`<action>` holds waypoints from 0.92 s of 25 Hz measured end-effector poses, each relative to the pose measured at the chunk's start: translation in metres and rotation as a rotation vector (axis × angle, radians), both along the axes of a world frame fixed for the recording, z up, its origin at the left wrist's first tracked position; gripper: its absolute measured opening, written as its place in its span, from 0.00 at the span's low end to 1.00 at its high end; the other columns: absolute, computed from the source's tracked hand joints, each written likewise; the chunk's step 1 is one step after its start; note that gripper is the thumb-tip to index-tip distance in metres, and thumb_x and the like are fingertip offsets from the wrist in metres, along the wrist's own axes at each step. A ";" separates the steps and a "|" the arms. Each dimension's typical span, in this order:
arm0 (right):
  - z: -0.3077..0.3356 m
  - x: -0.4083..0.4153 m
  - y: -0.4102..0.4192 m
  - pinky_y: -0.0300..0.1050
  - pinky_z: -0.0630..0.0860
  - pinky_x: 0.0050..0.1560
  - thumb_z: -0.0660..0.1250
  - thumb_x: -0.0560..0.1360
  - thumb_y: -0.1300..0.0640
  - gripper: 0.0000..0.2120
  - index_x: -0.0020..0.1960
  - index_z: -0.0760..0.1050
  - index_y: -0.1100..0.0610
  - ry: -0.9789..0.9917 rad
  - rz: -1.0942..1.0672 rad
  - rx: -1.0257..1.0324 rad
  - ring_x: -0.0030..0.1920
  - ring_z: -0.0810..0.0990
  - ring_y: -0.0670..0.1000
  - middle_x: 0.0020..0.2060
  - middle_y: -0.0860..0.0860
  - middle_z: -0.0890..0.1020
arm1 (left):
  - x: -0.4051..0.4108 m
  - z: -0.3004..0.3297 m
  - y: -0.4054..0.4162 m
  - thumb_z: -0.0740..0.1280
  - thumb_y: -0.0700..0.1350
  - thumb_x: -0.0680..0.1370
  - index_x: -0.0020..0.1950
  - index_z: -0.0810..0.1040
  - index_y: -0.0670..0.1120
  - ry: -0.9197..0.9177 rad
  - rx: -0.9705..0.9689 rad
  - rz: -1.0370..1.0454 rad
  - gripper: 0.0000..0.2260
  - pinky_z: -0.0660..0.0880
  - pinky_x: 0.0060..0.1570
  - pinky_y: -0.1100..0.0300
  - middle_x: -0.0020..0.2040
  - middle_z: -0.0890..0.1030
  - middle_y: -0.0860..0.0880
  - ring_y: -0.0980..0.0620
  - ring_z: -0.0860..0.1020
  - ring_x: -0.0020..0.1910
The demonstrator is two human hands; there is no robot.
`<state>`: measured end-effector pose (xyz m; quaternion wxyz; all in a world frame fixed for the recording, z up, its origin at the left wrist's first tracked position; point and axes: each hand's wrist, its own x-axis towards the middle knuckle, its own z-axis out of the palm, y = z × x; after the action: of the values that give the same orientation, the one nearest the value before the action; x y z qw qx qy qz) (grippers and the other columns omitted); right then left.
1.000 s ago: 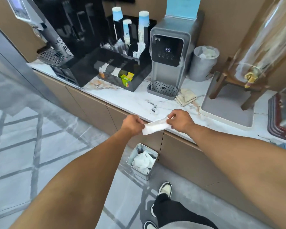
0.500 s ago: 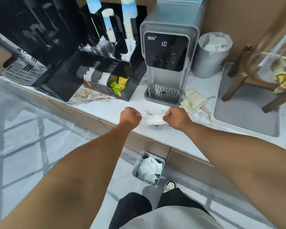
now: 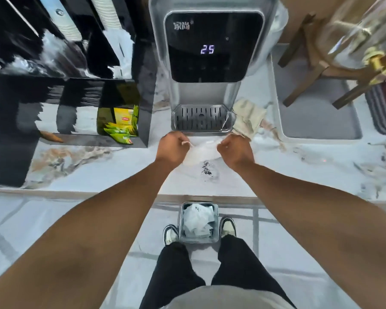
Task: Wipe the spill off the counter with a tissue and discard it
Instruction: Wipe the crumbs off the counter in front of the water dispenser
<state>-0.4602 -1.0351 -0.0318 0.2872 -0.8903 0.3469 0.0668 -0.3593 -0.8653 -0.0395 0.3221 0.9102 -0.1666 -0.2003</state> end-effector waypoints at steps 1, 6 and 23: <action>-0.003 0.002 0.004 0.50 0.79 0.53 0.64 0.75 0.55 0.12 0.48 0.82 0.61 0.006 -0.022 -0.011 0.51 0.81 0.59 0.48 0.60 0.84 | 0.007 -0.007 0.003 0.69 0.40 0.75 0.42 0.80 0.50 -0.033 -0.002 -0.055 0.05 0.68 0.38 0.69 0.37 0.75 0.56 0.51 0.78 0.40; -0.013 0.009 0.017 0.49 0.76 0.57 0.64 0.76 0.52 0.13 0.52 0.82 0.59 0.048 -0.135 -0.122 0.56 0.77 0.60 0.52 0.60 0.82 | 0.022 -0.023 0.019 0.64 0.43 0.79 0.55 0.78 0.42 -0.243 0.076 -0.276 0.08 0.72 0.56 0.51 0.54 0.76 0.41 0.42 0.75 0.53; -0.049 0.005 0.031 0.52 0.69 0.60 0.64 0.78 0.49 0.12 0.59 0.78 0.48 -0.210 0.207 -0.194 0.56 0.69 0.57 0.55 0.53 0.73 | -0.001 -0.062 0.065 0.50 0.50 0.84 0.79 0.58 0.38 -0.436 0.252 -0.366 0.26 0.48 0.79 0.48 0.81 0.54 0.40 0.43 0.50 0.81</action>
<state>-0.4550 -1.0039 -0.0808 0.2263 -0.9469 0.2263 -0.0313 -0.3605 -0.8007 -0.1018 0.1220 0.9193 -0.3667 -0.0743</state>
